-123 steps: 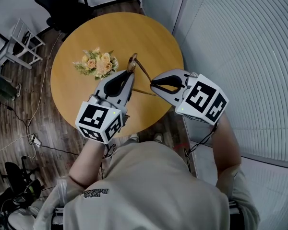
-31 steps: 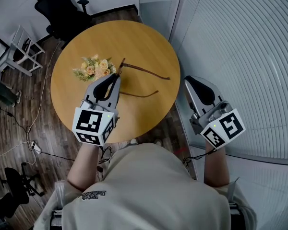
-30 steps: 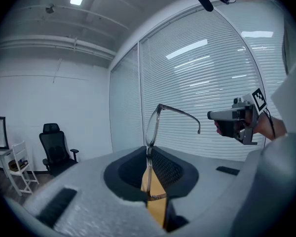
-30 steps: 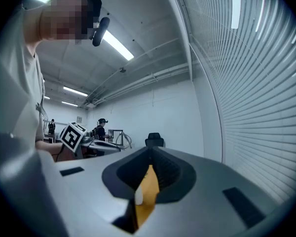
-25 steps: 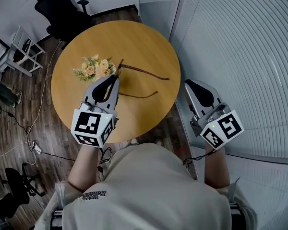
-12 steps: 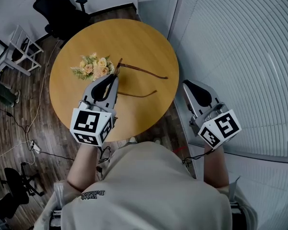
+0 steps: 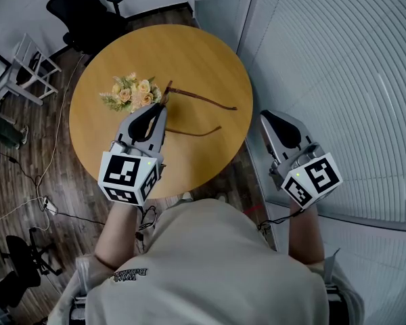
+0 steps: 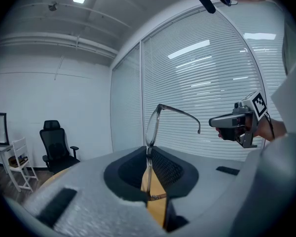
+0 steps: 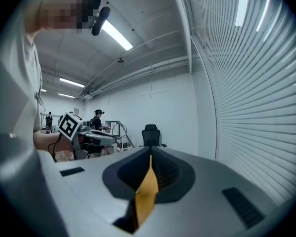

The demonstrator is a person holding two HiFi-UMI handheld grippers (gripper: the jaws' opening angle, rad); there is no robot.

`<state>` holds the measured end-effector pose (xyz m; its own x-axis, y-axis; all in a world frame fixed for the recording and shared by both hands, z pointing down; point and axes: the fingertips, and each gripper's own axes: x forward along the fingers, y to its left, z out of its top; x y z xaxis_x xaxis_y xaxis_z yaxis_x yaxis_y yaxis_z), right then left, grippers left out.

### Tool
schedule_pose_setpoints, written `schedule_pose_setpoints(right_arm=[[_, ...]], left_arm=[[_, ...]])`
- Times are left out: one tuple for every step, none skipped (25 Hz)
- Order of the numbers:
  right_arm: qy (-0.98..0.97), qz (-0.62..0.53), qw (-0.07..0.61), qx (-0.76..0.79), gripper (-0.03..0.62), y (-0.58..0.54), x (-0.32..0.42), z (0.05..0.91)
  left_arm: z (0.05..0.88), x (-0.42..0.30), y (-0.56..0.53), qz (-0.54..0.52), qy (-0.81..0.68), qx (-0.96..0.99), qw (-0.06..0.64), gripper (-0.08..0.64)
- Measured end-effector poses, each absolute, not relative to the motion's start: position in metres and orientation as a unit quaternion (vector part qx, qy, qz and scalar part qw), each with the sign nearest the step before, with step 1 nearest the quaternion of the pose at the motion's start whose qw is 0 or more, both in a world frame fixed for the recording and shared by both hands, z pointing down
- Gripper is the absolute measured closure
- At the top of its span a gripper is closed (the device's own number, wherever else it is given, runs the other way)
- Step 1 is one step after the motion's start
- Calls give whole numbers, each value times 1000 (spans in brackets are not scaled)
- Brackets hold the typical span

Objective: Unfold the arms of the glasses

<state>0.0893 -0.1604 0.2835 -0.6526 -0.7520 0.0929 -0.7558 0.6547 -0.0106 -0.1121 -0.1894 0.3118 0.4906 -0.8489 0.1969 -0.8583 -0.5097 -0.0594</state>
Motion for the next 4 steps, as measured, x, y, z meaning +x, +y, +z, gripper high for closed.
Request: schedule_pose_setpoints(right_arm=[[-909,24,41,415,558,-161,90,283],[-908,24,41,415,558,-161,90,283],[-908,24,42,416,558,-160,90,283],[-908,23,43,416,558,-160,91,282]], left_arm=[[312,-112,-190,100,-494,863,24,514],[311,-112,-190,99,-494,863,25,514],[311,-111,-190,98,-494,864,27,514],[310,-111,-189,96,-493,864,29,514]])
